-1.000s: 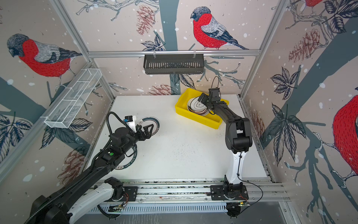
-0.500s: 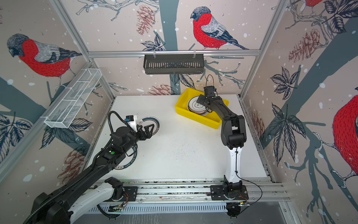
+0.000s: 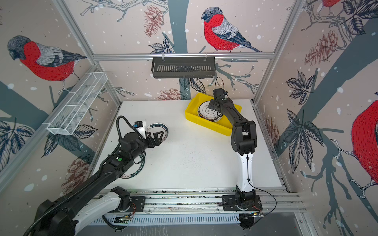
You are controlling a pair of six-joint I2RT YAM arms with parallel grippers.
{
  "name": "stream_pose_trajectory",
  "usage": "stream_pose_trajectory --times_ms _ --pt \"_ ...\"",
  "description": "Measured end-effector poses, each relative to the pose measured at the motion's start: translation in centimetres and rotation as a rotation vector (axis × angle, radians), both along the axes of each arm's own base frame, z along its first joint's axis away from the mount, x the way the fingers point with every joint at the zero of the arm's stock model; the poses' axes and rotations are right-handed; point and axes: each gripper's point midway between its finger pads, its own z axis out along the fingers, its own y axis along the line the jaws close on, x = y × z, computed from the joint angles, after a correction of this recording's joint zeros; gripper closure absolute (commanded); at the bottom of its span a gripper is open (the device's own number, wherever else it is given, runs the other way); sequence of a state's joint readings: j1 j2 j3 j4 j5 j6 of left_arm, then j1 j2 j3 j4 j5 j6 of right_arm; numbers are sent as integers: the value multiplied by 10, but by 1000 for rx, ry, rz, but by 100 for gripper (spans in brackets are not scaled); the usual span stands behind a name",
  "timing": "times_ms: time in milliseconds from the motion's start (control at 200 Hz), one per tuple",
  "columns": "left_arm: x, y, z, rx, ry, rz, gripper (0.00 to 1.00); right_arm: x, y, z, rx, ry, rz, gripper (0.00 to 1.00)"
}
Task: Place the plates into the plastic bin on the countertop
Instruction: 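Lower the plate onto the stack and open the right gripper, then withdraw the right gripper from the bin while the left gripper moves over the steam-emblem plate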
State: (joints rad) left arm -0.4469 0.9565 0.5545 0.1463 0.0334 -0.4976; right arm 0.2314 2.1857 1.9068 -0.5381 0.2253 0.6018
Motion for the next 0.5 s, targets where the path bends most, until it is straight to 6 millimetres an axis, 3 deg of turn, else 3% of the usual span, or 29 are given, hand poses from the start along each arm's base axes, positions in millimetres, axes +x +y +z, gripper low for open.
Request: stream_pose_trajectory --times_ms 265,500 --pt "0 -4 -7 1 25 -24 2 -43 4 25 -45 -75 0 0" --pt "15 10 -9 29 57 48 2 -92 8 56 -23 -162 4 0"
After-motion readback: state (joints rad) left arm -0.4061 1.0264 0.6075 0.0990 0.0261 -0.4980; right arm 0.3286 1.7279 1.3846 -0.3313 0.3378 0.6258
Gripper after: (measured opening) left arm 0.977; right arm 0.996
